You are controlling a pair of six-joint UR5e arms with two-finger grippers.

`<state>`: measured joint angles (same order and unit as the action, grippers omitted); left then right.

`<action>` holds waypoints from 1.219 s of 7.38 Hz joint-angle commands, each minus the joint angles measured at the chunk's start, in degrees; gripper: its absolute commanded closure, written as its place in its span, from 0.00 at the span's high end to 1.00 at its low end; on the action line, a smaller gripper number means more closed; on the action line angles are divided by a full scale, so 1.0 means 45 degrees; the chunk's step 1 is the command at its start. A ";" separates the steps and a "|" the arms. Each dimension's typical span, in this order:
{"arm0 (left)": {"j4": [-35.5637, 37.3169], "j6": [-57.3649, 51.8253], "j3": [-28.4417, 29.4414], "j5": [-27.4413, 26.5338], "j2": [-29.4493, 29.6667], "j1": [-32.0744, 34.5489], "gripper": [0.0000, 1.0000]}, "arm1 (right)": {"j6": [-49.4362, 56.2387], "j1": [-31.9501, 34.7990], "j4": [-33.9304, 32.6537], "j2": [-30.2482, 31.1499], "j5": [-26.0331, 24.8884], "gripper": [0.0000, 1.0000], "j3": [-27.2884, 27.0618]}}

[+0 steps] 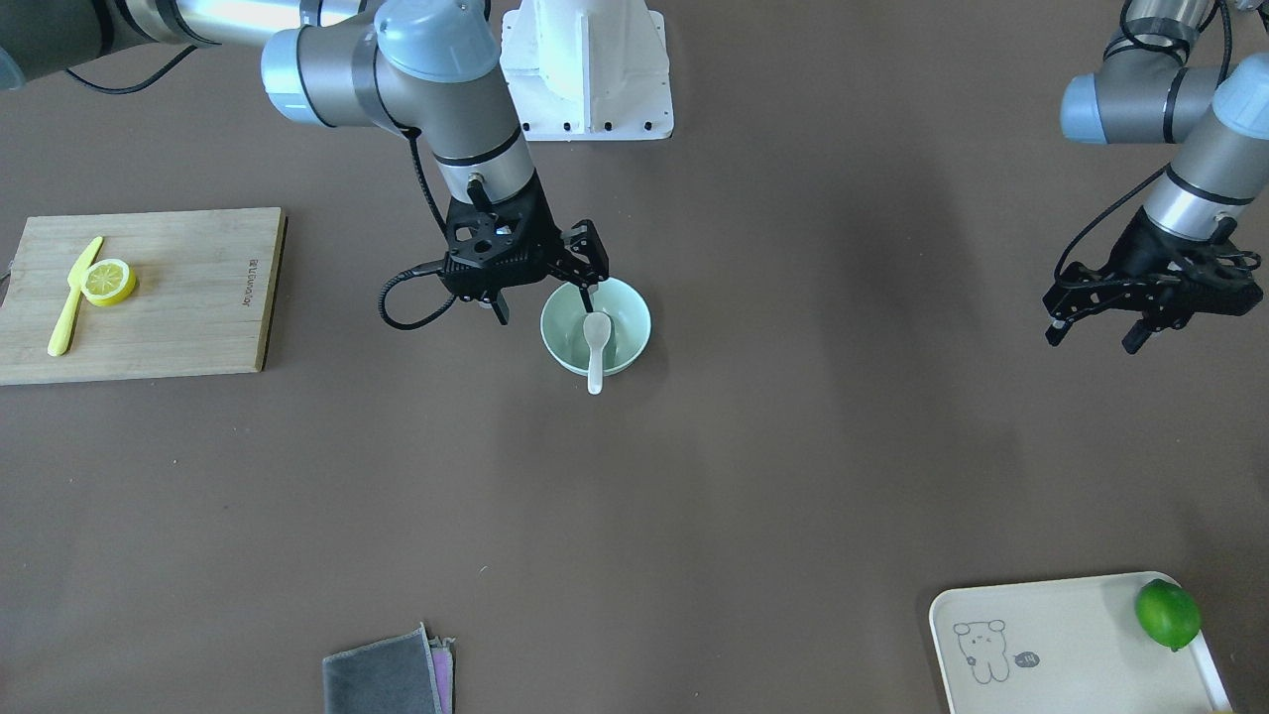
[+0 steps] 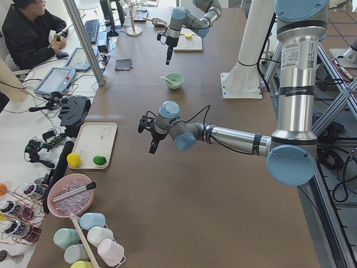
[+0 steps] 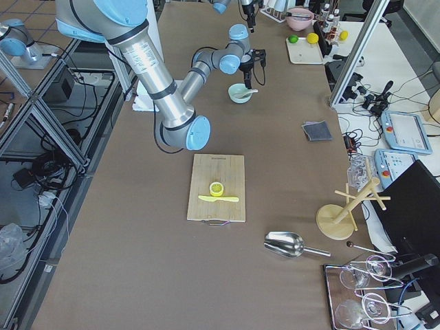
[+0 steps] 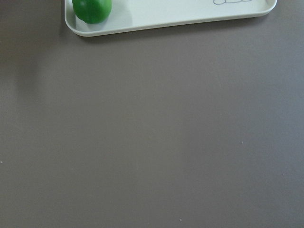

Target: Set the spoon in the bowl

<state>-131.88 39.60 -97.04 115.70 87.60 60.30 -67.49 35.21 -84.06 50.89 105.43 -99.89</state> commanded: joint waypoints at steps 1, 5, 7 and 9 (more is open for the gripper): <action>0.0145 -0.3027 -0.0057 0.0673 -0.0811 0.1495 0.98 | 0.2195 0.1348 -0.0832 0.2195 0.1777 1.00 -0.1800; 0.1529 -0.4582 -0.0057 0.1359 -0.1029 0.3298 0.98 | 0.7131 0.5156 -0.0832 0.6612 0.4892 1.00 -0.2414; 0.2949 -0.4582 -0.0076 0.2309 -0.0874 0.4074 0.98 | 0.9245 0.7360 -0.0774 0.7439 0.5981 1.00 -0.1288; 0.3388 -0.4582 -0.0077 0.3505 -0.0872 0.5210 0.98 | 1.1027 0.9393 -0.0734 0.7599 0.6667 1.00 0.0217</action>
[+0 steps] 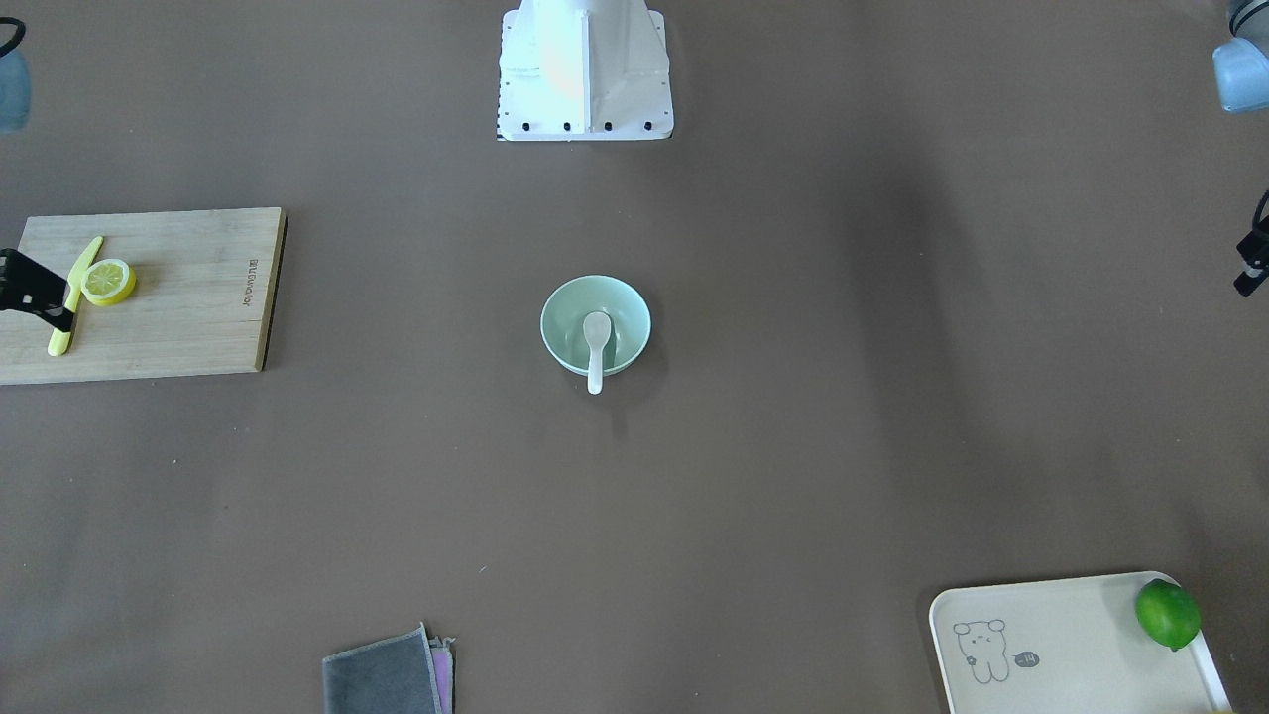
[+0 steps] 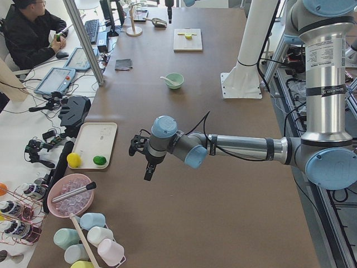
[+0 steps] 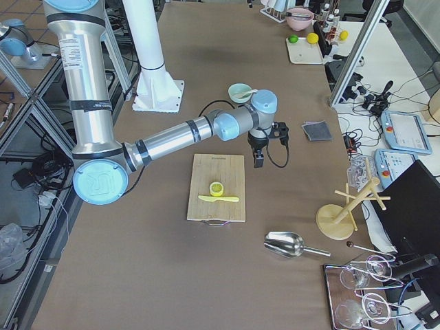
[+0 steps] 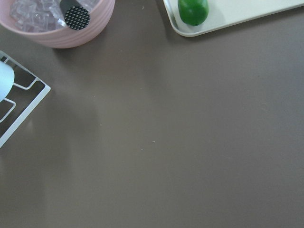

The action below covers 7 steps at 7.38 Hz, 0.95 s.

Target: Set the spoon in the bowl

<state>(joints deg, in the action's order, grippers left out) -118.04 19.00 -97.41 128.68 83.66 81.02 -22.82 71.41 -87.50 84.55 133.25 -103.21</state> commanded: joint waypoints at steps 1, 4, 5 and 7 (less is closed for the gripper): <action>0.0332 -0.0002 0.0026 0.0624 -0.0016 0.0628 0.98 | 0.2112 0.2034 -0.0008 0.0215 0.0545 1.00 0.1523; 0.0294 -0.0041 0.0027 0.0605 -0.0153 0.0629 0.98 | 0.3118 0.3152 0.0108 0.0255 0.0898 1.00 0.2994; 0.0313 -0.0041 0.0046 0.0605 -0.0114 0.0648 0.98 | 0.3467 0.3251 0.0321 0.0410 0.0878 1.00 0.3071; 0.0313 -0.0041 0.0046 0.0624 -0.0172 0.0648 0.98 | 0.3607 0.3349 0.0908 0.0742 0.0799 1.00 0.3325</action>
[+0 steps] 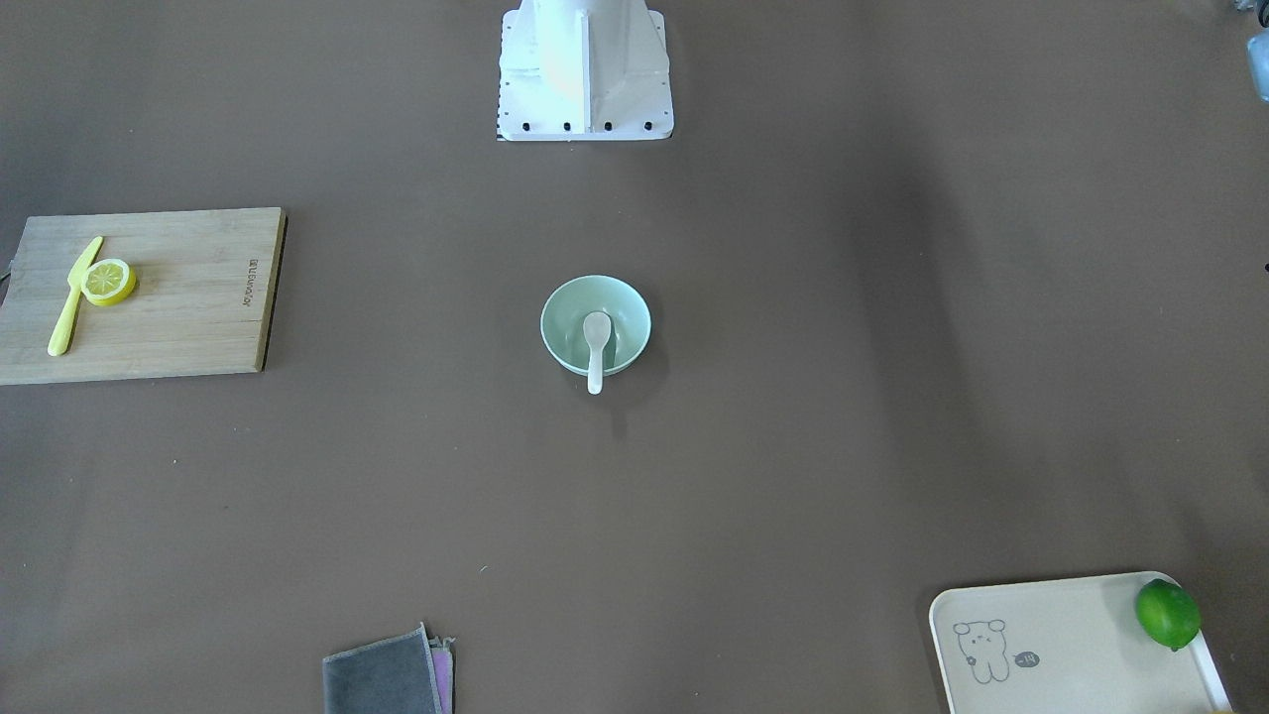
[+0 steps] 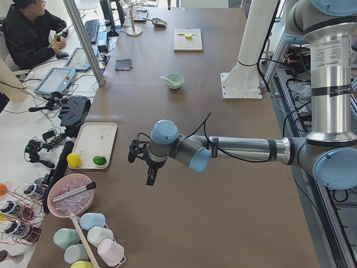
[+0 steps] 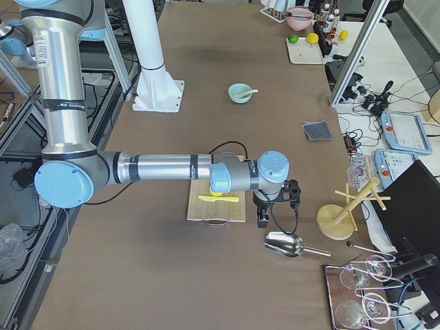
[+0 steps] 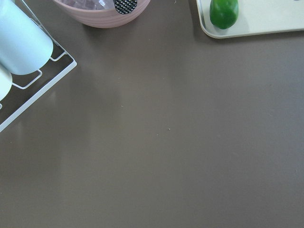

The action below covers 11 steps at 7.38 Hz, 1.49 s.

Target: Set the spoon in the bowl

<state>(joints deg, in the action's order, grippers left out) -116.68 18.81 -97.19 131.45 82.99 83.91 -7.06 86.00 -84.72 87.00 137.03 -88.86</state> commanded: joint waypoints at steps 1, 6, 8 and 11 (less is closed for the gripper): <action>0.0088 0.0018 -0.0024 0.0027 -0.0004 0.0006 0.98 | 0.0103 0.0147 0.0253 0.0198 -0.0041 1.00 0.0138; 0.0772 -0.0001 -0.0415 0.0632 -0.0413 0.0435 0.98 | 0.0064 0.0147 0.0135 0.0218 0.0056 1.00 0.0079; 0.0753 -0.0001 -0.0395 0.0632 -0.0492 0.0435 0.98 | 0.0064 0.0147 0.0135 0.0257 0.0096 1.00 0.0040; 0.0753 -0.0001 -0.0318 0.0613 -0.0590 0.0435 0.98 | -0.0072 0.0147 0.0135 0.0277 0.0057 1.00 0.0021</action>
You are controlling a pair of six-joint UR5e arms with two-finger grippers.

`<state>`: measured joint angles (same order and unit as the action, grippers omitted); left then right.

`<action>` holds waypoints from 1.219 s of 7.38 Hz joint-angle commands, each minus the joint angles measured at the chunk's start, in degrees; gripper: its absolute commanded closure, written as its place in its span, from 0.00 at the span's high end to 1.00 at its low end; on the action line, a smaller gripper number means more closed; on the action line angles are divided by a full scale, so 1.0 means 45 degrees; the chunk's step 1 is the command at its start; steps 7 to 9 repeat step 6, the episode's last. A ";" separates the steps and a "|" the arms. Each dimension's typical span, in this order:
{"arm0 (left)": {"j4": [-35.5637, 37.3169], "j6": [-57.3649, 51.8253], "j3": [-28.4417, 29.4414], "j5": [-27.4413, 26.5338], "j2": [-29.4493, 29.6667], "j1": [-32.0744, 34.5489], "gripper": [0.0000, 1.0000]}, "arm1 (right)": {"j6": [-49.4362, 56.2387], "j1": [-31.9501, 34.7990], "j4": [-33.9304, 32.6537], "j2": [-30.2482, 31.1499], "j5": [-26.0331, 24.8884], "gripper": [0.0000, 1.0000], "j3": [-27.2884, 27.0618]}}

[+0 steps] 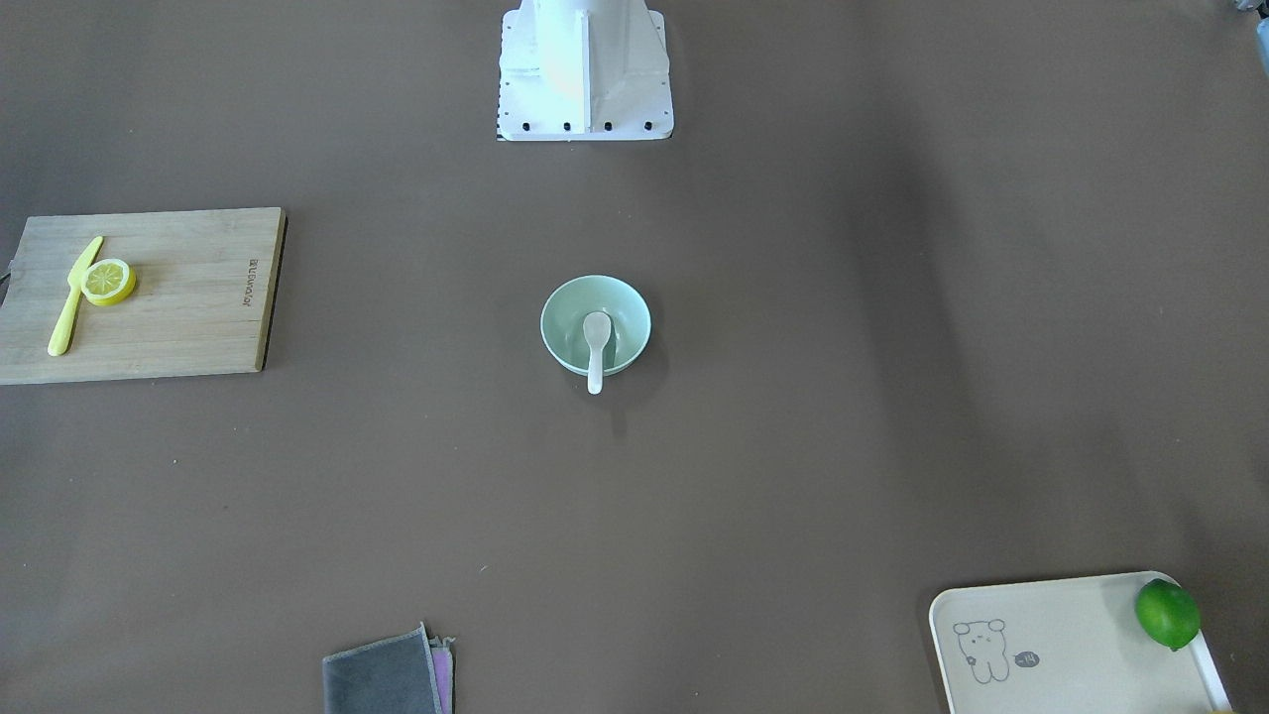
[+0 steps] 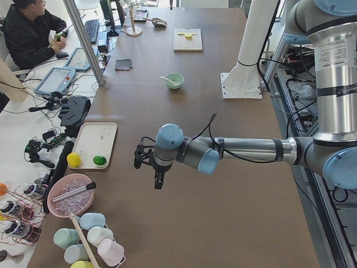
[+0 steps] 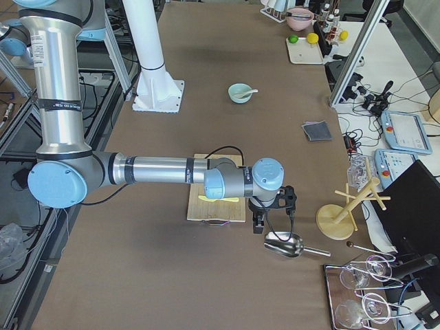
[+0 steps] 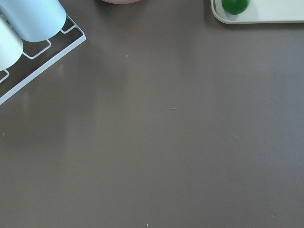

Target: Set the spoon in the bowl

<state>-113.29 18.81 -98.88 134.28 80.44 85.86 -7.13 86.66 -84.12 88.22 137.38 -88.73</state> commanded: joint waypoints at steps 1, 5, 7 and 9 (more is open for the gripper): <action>-0.0001 0.0000 0.0059 -0.0034 -0.0005 0.0001 0.98 | -0.0077 0.0000 0.0001 0.0005 -0.0021 1.00 0.0010; -0.0001 0.0000 0.0040 -0.0074 -0.0005 0.0001 0.98 | -0.0116 0.0000 0.0021 0.0005 -0.0100 1.00 0.0030; 0.0018 0.0000 0.0020 -0.0093 -0.0005 -0.0018 0.98 | -0.0116 0.0000 0.0021 0.0005 -0.0080 1.00 0.0049; 0.0018 0.0000 0.0020 -0.0093 -0.0005 -0.0018 0.98 | -0.0116 0.0000 0.0021 0.0005 -0.0080 1.00 0.0049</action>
